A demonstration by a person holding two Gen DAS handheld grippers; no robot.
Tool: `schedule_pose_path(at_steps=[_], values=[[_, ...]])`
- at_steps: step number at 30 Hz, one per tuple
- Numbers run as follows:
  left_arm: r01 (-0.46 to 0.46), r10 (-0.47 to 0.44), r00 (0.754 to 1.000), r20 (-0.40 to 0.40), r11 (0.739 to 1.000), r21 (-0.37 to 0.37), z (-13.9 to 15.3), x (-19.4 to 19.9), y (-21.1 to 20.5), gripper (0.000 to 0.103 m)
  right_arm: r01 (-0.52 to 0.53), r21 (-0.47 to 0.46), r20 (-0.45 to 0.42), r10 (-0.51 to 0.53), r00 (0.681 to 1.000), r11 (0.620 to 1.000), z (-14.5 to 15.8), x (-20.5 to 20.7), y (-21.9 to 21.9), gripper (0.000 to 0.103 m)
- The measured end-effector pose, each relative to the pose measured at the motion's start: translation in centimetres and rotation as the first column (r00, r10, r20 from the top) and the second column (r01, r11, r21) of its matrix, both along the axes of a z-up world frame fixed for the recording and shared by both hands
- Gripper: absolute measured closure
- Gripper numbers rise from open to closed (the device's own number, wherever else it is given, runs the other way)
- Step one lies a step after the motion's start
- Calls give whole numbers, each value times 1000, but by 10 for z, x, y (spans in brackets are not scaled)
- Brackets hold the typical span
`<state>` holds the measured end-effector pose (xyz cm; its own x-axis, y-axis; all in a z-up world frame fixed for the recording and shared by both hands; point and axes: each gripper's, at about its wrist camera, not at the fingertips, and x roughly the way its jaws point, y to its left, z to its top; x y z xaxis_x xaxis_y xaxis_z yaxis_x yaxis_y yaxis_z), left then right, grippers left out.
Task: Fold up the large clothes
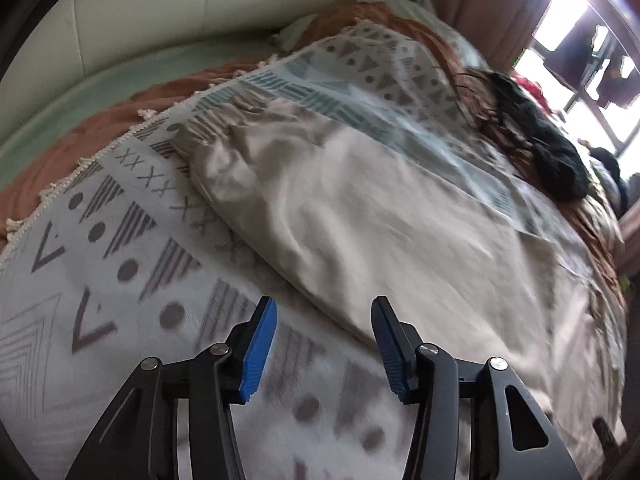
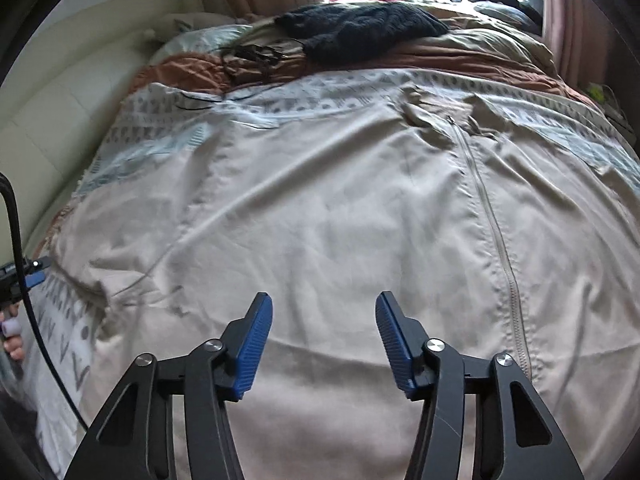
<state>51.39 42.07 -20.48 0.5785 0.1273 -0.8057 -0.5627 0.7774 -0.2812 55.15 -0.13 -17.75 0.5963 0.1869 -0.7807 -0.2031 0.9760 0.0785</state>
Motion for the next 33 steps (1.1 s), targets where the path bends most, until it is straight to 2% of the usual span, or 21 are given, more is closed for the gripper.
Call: schedule_pose_path(at_steps=[2,4,8,10,11,12,13,17,23,29,33], values=[[-37,37,999,-15,999,-5,-9,6,12,53,5,-23,-11,-5,1000,1000,-5,1,1,50],[-69,68,997,-23,997,-27,-19,11,25,59,2,-23,-21,-3,1000,1000,-8,3,0,51],[-105,105,994,-19,994,8,-21,24,44,64,-25,-2,-54,25,998,1000,-12,5,11,72],[-135,137,990,-42,989,51,-21,32,55,90,-35,28,-71,37,997,999,-12,8,17,79],[-143,144,989,-39,989,34,-22,34,60,93,-46,46,-80,49,996,998,-11,8,22,84],[-145,145,989,-29,989,12,-21,34,64,98,-56,59,-82,61,995,997,-10,8,27,86],[-148,148,989,-18,989,-2,-17,33,67,100,-72,76,-82,78,994,995,-7,6,32,86],[-117,116,992,42,992,40,18,32,60,100,-125,129,-73,135,988,984,2,3,53,91],[-73,62,990,129,994,81,80,29,43,101,-185,280,-107,222,969,942,1,9,87,96],[-10,-14,982,186,992,125,145,28,10,101,-217,447,-165,318,934,868,-11,20,115,97],[35,-71,974,215,985,169,188,26,-21,101,-155,581,-246,354,902,799,-39,34,129,98]])
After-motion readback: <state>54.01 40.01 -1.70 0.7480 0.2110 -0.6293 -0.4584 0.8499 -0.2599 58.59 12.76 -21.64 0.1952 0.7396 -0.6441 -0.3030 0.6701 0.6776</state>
